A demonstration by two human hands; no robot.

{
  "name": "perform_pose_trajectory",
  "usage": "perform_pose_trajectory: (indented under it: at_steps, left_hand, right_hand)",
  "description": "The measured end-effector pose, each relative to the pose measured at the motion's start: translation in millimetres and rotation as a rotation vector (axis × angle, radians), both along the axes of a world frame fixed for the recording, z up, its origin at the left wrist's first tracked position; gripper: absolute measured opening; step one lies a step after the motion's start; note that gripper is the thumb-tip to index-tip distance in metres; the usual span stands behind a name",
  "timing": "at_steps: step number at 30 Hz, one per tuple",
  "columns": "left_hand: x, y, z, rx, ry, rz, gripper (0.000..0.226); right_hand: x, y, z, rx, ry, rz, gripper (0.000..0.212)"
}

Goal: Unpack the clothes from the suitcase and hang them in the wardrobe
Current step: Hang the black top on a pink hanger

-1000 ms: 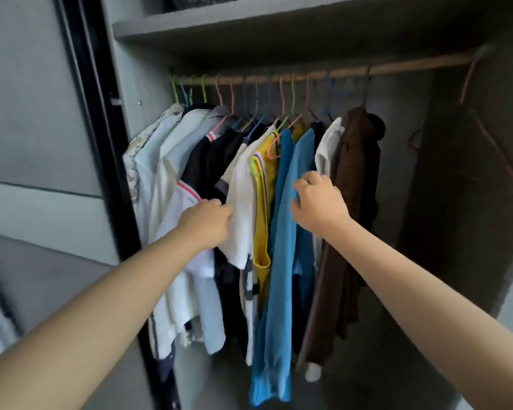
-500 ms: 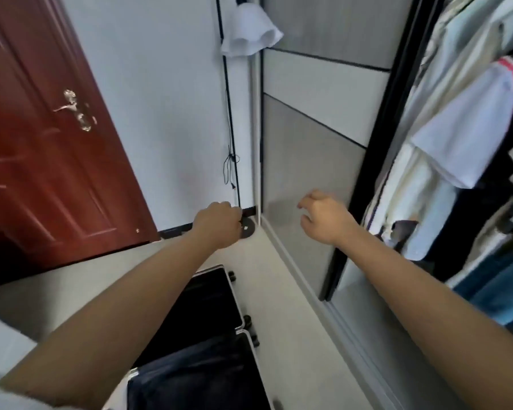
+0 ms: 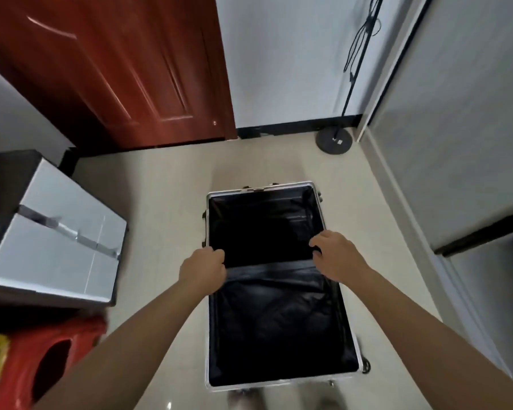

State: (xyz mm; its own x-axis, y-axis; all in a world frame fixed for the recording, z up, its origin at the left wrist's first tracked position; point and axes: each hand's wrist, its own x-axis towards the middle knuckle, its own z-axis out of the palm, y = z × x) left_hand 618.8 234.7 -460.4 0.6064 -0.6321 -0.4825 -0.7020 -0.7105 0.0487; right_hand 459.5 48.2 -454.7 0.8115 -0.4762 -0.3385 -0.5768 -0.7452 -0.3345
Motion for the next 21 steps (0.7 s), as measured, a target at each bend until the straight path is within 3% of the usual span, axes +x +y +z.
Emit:
perform_pose_trajectory:
  at_steps: [4, 11, 15, 19, 21]
  left_hand:
    - [14.0, 22.6, -130.1, 0.091, 0.067, 0.093, 0.032]
    - [26.4, 20.8, -333.5, 0.075, 0.1, 0.141, 0.029]
    - [56.5, 3.6, -435.9, -0.005, 0.006, 0.124, 0.033]
    - [96.5, -11.2, -508.0, -0.087, -0.135, 0.044, 0.042]
    - [113.3, -17.5, -532.4, -0.099, -0.176, 0.009, 0.043]
  right_hand:
    - [17.7, 13.4, -134.1, 0.09, 0.104, 0.01, 0.031]
    - [36.8, 11.0, -341.6, 0.129, 0.171, 0.027, 0.033]
    - [73.9, -4.4, -445.1, 0.069, 0.055, -0.023, 0.033]
    - [124.3, -13.2, -518.3, 0.053, -0.143, -0.093, 0.032]
    - [147.8, -16.5, -540.6, 0.04, -0.146, -0.097, 0.036]
